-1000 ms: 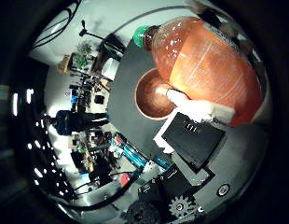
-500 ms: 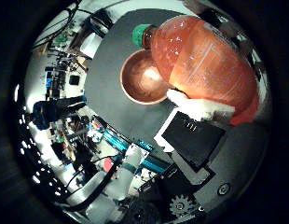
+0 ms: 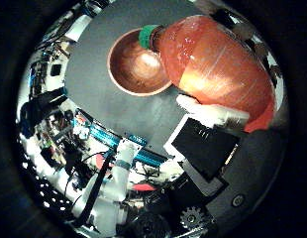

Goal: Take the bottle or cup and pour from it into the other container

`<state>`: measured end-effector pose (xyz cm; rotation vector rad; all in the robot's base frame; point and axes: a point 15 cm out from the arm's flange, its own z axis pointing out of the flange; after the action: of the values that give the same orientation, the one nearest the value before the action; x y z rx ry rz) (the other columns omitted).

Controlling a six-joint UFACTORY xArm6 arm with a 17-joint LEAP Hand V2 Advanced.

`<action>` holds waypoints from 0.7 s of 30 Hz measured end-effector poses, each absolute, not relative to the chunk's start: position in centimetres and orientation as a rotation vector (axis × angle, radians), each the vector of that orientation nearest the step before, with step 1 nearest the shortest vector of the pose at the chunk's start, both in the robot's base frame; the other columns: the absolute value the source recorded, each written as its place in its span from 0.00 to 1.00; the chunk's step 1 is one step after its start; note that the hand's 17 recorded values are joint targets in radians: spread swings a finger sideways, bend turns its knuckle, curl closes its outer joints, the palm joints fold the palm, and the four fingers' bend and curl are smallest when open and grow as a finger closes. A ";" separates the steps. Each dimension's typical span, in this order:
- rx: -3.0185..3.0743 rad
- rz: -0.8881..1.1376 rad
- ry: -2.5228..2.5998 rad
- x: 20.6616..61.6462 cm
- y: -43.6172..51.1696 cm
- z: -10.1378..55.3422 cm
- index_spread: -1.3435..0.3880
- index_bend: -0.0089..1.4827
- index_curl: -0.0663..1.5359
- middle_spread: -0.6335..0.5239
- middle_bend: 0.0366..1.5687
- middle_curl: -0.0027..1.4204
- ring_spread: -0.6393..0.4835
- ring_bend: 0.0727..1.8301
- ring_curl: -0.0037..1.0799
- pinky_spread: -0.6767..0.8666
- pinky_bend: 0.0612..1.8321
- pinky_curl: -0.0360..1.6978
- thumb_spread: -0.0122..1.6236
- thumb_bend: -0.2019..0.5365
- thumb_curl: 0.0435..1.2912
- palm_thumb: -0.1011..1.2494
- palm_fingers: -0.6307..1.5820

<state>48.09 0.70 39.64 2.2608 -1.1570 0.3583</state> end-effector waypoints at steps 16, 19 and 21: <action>2.112 0.424 -0.972 48.5 2.8 39.8 0.63 0.76 0.61 0.36 0.76 0.73 0.33 0.69 0.86 0.27 0.68 0.51 0.19 0.25 0.74 0.88 0.78; 2.118 0.432 -0.946 48.4 3.9 39.5 0.63 0.75 0.61 0.36 0.76 0.73 0.34 0.69 0.86 0.27 0.68 0.51 0.20 0.25 0.74 0.88 0.78; 2.120 0.436 -0.933 48.5 4.5 39.3 0.63 0.75 0.61 0.36 0.76 0.73 0.34 0.69 0.86 0.27 0.68 0.51 0.20 0.25 0.74 0.88 0.78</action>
<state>48.46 4.50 39.30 2.1202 -0.9331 0.4359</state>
